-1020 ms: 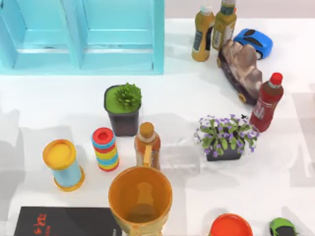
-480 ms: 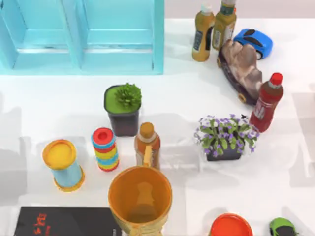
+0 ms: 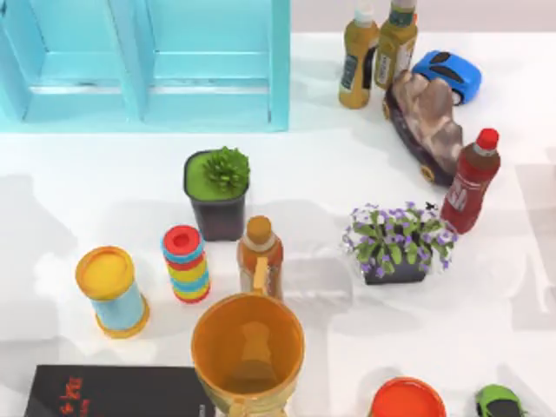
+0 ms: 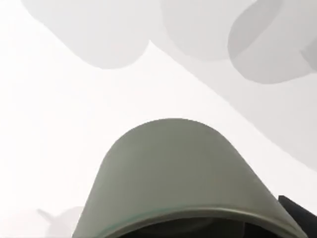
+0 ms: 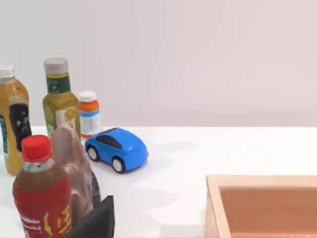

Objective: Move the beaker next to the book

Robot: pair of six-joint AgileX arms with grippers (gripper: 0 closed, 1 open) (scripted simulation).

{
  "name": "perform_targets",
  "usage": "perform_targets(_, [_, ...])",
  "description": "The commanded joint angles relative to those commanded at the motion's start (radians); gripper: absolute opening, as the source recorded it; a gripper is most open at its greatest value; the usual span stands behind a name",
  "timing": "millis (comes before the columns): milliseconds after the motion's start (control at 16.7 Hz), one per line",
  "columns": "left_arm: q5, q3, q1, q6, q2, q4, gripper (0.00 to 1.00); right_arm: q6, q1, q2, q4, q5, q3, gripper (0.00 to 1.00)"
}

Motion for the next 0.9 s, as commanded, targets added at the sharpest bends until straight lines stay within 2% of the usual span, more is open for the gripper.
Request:
perform_targets(300, [0.015, -0.163, -0.100, -0.522, -0.242, -0.086, 0.00, 0.000, 0.000, 0.000, 0.000, 0.000, 0.000, 1.00])
perform_targets(480, [0.022, -0.245, -0.152, -0.758, -0.371, -0.120, 0.00, 0.000, 0.000, 0.000, 0.000, 0.000, 0.000, 1.00])
perform_targets(660, [0.026, -0.302, -0.188, -0.900, -0.463, -0.138, 0.00, 0.000, 0.000, 0.000, 0.000, 0.000, 0.000, 1.00])
perform_targets(900, [0.027, -0.321, -0.201, -0.947, -0.496, -0.145, 0.00, 0.000, 0.000, 0.000, 0.000, 0.000, 0.000, 1.00])
